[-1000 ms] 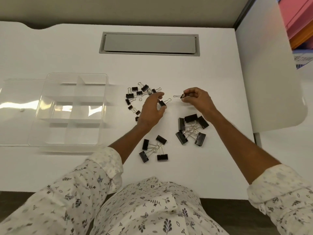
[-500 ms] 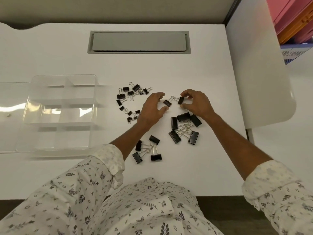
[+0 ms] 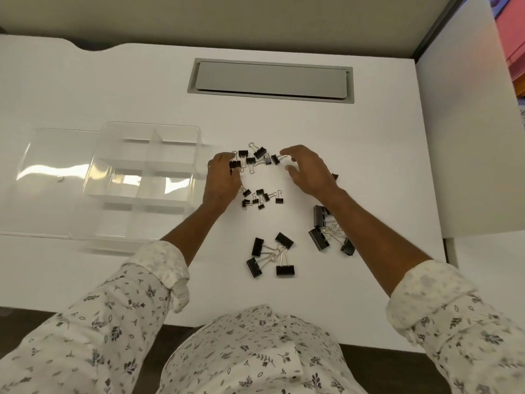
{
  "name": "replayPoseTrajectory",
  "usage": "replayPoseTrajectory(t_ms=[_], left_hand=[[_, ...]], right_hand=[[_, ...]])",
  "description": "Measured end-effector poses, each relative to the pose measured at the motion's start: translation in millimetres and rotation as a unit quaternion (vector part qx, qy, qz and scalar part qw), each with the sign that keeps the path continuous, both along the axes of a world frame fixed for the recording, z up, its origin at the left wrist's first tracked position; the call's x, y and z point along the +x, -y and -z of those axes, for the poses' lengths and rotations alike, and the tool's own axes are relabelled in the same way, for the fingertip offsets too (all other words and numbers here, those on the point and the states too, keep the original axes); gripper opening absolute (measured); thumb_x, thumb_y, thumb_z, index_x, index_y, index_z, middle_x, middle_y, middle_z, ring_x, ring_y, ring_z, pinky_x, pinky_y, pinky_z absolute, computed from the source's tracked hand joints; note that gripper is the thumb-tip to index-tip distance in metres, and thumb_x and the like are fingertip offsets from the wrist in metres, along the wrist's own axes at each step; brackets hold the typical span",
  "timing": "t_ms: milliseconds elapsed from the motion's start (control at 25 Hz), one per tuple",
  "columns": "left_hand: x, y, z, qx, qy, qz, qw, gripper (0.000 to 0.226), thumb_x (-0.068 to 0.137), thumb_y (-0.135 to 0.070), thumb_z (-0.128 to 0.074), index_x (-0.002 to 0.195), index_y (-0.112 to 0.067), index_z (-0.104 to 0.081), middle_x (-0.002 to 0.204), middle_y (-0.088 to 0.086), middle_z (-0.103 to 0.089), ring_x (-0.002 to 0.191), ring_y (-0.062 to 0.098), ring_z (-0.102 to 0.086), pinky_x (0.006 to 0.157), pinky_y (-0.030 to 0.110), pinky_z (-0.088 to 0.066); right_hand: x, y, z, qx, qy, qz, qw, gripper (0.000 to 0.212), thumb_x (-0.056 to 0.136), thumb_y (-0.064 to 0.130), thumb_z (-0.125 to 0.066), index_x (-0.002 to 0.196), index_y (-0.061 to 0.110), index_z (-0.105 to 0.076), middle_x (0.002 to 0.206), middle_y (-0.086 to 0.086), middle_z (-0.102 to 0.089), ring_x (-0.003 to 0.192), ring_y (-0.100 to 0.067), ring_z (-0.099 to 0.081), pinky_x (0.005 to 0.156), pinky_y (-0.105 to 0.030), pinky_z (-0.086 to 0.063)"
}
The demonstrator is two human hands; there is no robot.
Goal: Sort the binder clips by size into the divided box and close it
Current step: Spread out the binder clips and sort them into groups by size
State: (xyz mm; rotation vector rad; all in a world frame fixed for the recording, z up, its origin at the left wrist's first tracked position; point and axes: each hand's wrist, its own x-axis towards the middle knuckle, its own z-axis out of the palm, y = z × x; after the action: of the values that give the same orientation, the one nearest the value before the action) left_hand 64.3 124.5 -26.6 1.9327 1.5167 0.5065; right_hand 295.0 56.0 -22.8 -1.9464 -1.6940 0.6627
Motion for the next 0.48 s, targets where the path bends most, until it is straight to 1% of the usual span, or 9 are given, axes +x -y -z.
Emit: replayPoseTrajectory(t_ms=[160,240,320,360,400,480], left_hand=[[-4,-18,1,-0.028,-0.031,0.017,0.999,0.040,0.097,-0.004,-0.052,0.136,-0.005,-0.057,0.139,0.015,-0.055,0.134,0.031,-0.046,0.111,0.035,-0.034],[-2,-24,-4,-0.023,-0.047,0.039,0.998,0.032,0.094,-0.002,-0.054,0.124,-0.005,-0.066,0.129,0.016,-0.062,0.124,0.031,-0.053,0.107,0.035,-0.040],[-2,-28,-7,-0.014,-0.064,0.055,0.996,0.021,0.091,-0.002,-0.060,0.108,-0.002,-0.073,0.114,0.019,-0.066,0.107,0.032,-0.061,0.093,0.037,-0.050],[-2,-29,-8,-0.017,-0.069,0.056,0.996,0.019,0.090,-0.006,-0.064,0.107,-0.003,-0.073,0.112,0.018,-0.065,0.102,0.031,-0.062,0.087,0.035,-0.050],[-4,-30,-7,-0.024,-0.072,0.052,0.996,0.020,0.090,-0.011,-0.068,0.109,-0.006,-0.073,0.112,0.015,-0.064,0.101,0.029,-0.063,0.084,0.031,-0.049],[-8,-30,-5,-0.031,-0.073,0.038,0.996,0.026,0.088,-0.022,-0.074,0.112,-0.011,-0.072,0.111,0.009,-0.063,0.099,0.025,-0.063,0.082,0.029,-0.046]], right_hand=[[-22,-37,1,-0.027,0.055,-0.030,0.998,0.043,0.097,0.005,-0.052,0.137,0.018,-0.061,0.142,-0.008,-0.057,0.128,-0.029,-0.055,0.108,-0.040,-0.044],[-29,-53,3,-0.048,0.097,-0.041,0.993,0.044,0.097,0.003,-0.052,0.134,0.021,-0.065,0.143,-0.009,-0.057,0.128,-0.031,-0.055,0.106,-0.043,-0.045],[-36,-62,5,-0.046,0.121,-0.048,0.990,0.040,0.096,0.005,-0.054,0.128,0.023,-0.069,0.132,-0.007,-0.065,0.119,-0.032,-0.062,0.096,-0.045,-0.051],[-40,-64,5,-0.037,0.121,-0.043,0.991,0.036,0.096,0.006,-0.055,0.124,0.022,-0.071,0.124,-0.007,-0.069,0.112,-0.031,-0.065,0.092,-0.045,-0.052],[-43,-64,5,-0.028,0.116,-0.034,0.992,0.030,0.097,0.009,-0.055,0.119,0.020,-0.073,0.117,-0.007,-0.071,0.105,-0.031,-0.066,0.089,-0.045,-0.053],[-49,-64,5,-0.023,0.114,-0.019,0.993,0.017,0.097,0.014,-0.058,0.106,0.014,-0.072,0.104,-0.008,-0.071,0.096,-0.031,-0.065,0.083,-0.045,-0.053]])
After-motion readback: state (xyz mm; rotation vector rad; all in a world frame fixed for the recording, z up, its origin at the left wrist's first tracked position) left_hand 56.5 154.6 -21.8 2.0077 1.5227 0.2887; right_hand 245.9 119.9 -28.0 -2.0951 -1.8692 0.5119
